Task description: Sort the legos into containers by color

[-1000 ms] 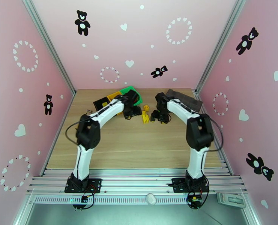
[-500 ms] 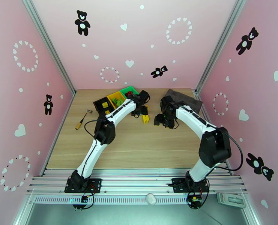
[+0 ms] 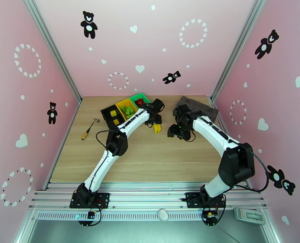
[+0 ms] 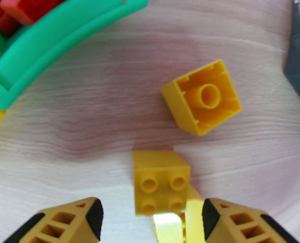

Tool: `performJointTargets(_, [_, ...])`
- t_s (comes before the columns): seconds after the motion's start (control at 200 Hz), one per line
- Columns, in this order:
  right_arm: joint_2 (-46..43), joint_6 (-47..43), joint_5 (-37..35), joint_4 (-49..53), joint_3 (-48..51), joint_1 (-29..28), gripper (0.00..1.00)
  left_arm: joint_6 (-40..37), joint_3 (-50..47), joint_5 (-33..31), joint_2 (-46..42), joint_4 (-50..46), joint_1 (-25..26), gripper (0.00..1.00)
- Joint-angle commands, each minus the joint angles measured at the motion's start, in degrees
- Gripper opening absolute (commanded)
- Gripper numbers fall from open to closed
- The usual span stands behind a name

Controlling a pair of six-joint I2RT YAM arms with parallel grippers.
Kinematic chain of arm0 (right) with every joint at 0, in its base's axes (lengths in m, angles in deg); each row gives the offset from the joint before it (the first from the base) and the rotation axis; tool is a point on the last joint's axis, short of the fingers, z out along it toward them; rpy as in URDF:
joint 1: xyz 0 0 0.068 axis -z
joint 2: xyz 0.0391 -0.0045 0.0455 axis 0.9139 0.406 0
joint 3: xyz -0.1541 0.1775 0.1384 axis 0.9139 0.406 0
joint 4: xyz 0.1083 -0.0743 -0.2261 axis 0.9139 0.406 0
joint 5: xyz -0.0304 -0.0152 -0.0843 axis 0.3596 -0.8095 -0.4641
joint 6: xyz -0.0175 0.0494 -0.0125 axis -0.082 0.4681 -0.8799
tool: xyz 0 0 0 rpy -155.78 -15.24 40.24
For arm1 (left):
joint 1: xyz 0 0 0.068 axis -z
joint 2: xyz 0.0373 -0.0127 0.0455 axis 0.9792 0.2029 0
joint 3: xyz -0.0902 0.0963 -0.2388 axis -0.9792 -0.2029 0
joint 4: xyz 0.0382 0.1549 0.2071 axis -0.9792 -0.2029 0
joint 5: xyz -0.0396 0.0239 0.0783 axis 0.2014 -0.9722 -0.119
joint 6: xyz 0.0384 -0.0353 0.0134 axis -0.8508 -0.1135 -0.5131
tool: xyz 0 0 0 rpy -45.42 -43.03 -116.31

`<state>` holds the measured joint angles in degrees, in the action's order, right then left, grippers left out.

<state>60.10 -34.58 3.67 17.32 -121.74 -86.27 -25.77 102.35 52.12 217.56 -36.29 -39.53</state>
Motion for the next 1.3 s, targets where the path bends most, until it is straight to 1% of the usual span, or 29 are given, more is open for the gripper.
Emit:
performJointTargets(0.0, [-2.1,-1.2,0.3,2.5,-0.1,-0.2,0.68,1.6,2.1,-3.5,1.9,-1.7,0.3,0.66])
performJointTargets(0.19, [-1.8,-2.0,0.7,2.8,-0.6,-0.2,0.68,2.6,2.0,-5.5,1.2,-0.8,0.3,0.64])
performJointTargets(0.265, [-1.7,-2.1,0.9,2.8,-0.5,-0.2,0.68,2.7,2.0,-5.3,1.1,-0.2,0.3,0.61])
performJointTargets(0.521, [-0.9,-2.7,1.4,2.3,-0.5,-0.2,0.68,2.8,1.8,-4.9,1.2,-0.9,0.2,0.4])
performJointTargets(0.661, [-0.3,-2.7,2.1,1.5,-0.5,-0.1,0.68,2.7,1.1,-4.9,0.0,-1.0,0.2,0.32])
performJointTargets(0.766, [0.1,-2.6,3.0,0.6,-0.6,-0.1,0.68,2.8,-1.0,-4.8,-2.0,-0.8,0.1,0.27])
performJointTargets(0.956, [2.1,-1.9,5.5,-1.7,-1.6,-0.2,0.68,2.0,-9.6,-3.7,-10.0,1.9,-0.5,0.24])
performJointTargets(1.091, [4.3,-0.8,6.9,-3.9,-3.3,-0.5,0.68,0.7,-15.7,-4.1,-16.8,2.8,-1.1,0.2])
performJointTargets(1.296, [10.2,-0.2,8.9,-5.0,-9.5,-3.5,0.68,-1.2,-27.0,-6.1,-28.7,3.9,-3.8,0.2])
